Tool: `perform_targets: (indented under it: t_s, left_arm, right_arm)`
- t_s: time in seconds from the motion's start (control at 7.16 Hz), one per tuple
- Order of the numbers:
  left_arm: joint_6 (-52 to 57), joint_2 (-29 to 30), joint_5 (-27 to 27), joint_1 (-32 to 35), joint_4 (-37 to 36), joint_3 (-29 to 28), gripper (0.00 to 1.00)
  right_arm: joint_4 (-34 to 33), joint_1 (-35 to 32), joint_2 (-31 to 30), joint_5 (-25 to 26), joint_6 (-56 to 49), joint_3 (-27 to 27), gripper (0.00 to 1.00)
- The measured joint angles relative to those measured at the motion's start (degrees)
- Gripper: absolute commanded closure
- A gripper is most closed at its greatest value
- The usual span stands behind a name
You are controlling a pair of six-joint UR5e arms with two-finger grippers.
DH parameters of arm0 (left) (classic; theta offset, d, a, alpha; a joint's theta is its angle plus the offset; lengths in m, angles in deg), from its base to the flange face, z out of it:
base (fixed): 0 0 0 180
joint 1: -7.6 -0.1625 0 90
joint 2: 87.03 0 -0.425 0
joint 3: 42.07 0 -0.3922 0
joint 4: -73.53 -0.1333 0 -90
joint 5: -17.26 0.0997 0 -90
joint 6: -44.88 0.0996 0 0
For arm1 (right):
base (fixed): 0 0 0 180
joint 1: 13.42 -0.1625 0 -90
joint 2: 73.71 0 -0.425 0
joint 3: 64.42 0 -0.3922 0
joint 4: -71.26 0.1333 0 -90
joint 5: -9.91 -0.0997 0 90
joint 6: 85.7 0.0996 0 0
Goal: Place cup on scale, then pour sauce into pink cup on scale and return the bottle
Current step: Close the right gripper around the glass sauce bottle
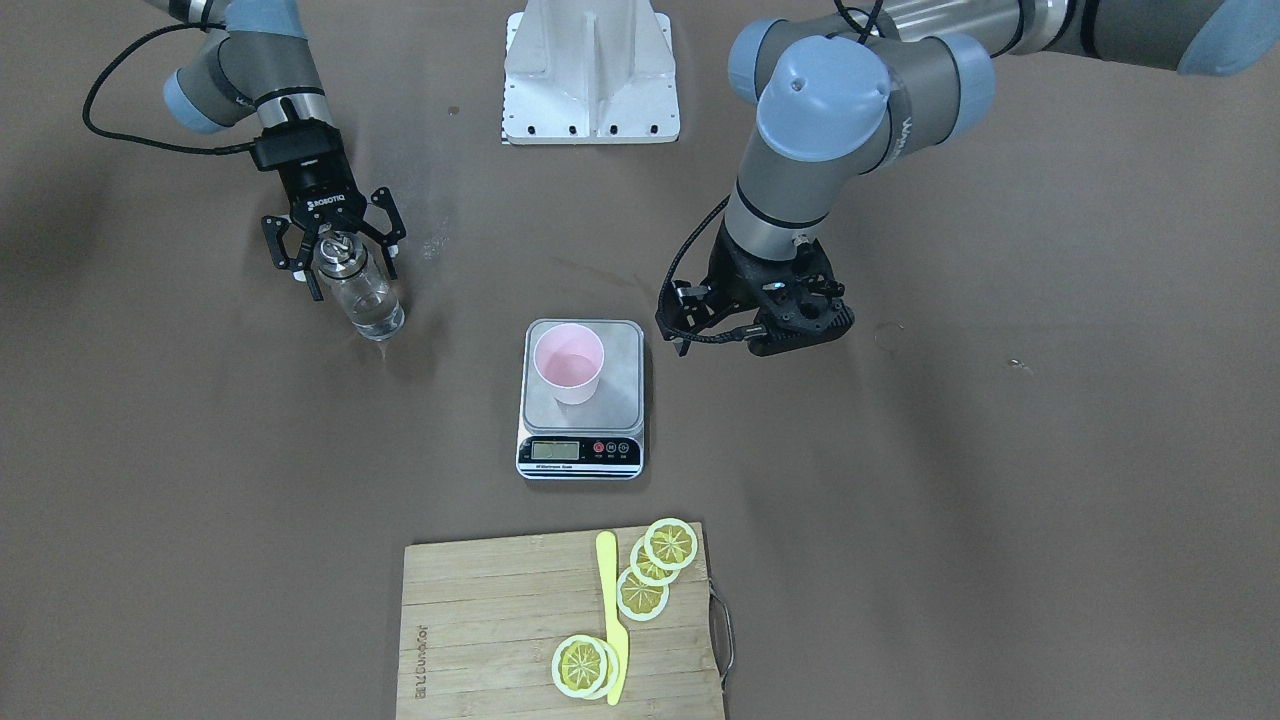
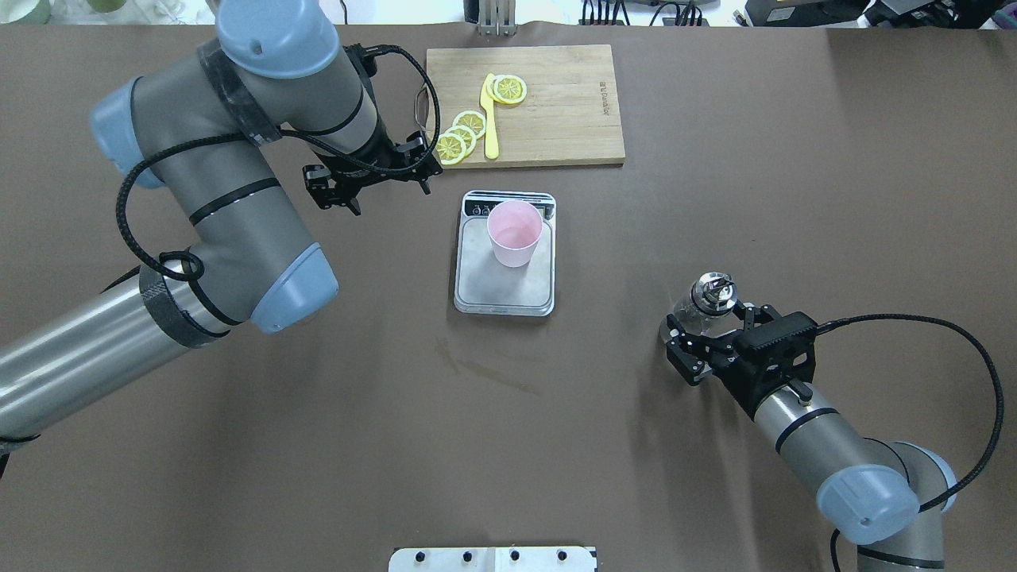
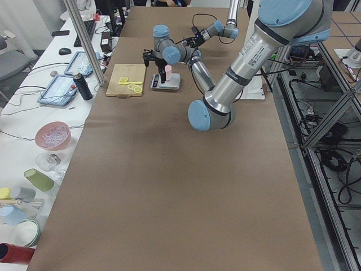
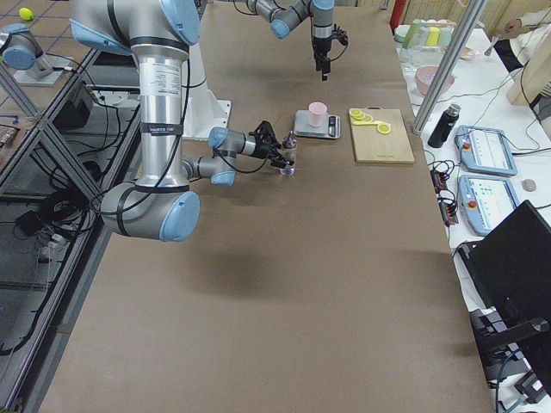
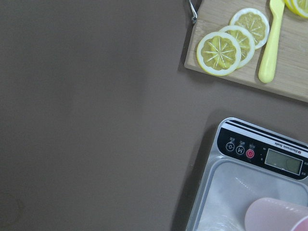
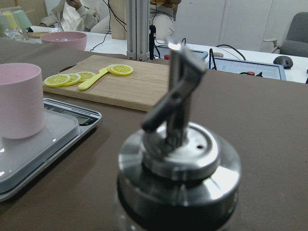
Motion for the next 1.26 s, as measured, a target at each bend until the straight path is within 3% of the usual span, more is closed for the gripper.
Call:
perform_targets:
  t_s: [0.28,0.7,0.84,1.12,1.26]
  left_arm:
    - [0.5,-0.1,0.0,0.6,0.0,-0.1,0.01]
    - [1.4,-0.2,-0.1,0.8,-0.2,-0.1,0.01]
    - [1.4,-0.2,-0.1,0.8,-0.3,-0.1,0.01]
    - [1.5,-0.2,-0.1,0.8,-0.3,-0.2,0.01]
    - [1.5,-0.2,-0.1,0.8,-0.2,-0.2,0.01]
  right_arm:
    - [5.5,-1.4,0.8,-2.8,-2.2,-3.4,0.09]
    - [6.5,-1.7,1.0,-3.4,-3.0,-3.6,0.13]
    - [6.5,-1.7,1.1,-3.3,-3.0,-3.5,0.37]
    - [6.5,-1.7,1.0,-3.2,-2.9,-3.3,1.00]
    - [6.5,-1.7,0.9,-3.1,-2.9,-3.1,1.00]
